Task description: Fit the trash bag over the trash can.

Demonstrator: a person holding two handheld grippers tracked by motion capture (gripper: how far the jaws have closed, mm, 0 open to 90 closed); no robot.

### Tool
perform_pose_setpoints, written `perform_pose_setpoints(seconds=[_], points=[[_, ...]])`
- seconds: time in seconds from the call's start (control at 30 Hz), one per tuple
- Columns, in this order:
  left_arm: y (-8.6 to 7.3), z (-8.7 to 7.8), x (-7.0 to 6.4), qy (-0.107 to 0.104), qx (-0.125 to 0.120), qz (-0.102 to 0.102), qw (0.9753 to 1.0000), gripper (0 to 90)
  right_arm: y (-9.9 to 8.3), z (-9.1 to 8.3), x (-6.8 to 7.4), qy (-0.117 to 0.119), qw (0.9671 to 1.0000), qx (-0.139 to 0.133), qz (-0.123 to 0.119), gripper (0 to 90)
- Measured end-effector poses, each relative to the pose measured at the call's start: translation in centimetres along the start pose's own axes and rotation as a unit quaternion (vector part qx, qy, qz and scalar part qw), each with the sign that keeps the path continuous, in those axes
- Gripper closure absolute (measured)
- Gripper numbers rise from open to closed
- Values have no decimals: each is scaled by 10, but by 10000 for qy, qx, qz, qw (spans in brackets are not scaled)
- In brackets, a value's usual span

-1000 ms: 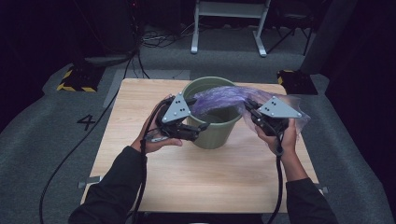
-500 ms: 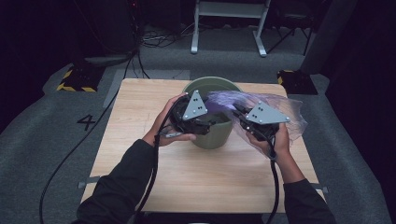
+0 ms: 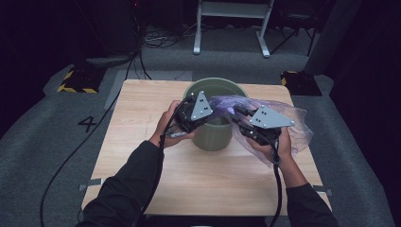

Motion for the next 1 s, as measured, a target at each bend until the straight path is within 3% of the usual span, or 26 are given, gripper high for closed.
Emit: perform_pose_setpoints(seconds=[0.13, 0.3, 0.47, 0.53, 0.6, 0.73, 0.8, 0.83, 0.9, 1.0], points=[[-4, 0, 5, 46, 48, -69, 10000, 897, -2, -5, 0, 29, 10000, 75, 3, 441], [-9, -2, 11, 36, 29, -207, 9998, 898, -12, -19, -6, -137, 9997, 169, 148, 263], [-13, -4, 14, 24, 43, -249, 9997, 898, -27, -33, -10, -229, 9993, 229, 211, 230], [-16, -6, 15, 38, 53, -212, 9998, 898, -41, -38, -12, -333, 9983, 427, 212, 218], [-18, -7, 16, 23, 72, -205, 9998, 898, -45, -37, -13, -380, 9979, 479, 200, 217], [-24, -8, 22, 1, 122, -216, 9997, 897, -64, -29, -17, -486, 9949, 861, 214, 196], [-27, -9, 25, 13, 133, -274, 9995, 897, -70, -25, -14, -421, 9940, 1000, 143, 211], [-28, -9, 27, 19, 123, -298, 9995, 897, -73, -23, -13, -402, 9936, 1054, 110, 271], [-30, -8, 29, 21, 133, -340, 9993, 896, -77, -20, -9, -195, 9937, 1098, -86, 468], [-33, -9, 31, 23, 104, -386, 9992, 882, -79, -18, -5, -143, 9932, 1111, -312, 696]])
Point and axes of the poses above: each handheld gripper's, and its own axes: z roughly forward along the jaws, y roughly out of its top, x roughly to its left, the point moved 5 cm from there along z, roughly forward along the jaws, and after that the axes turned 14 degrees about -y, right-handed, at the moved point
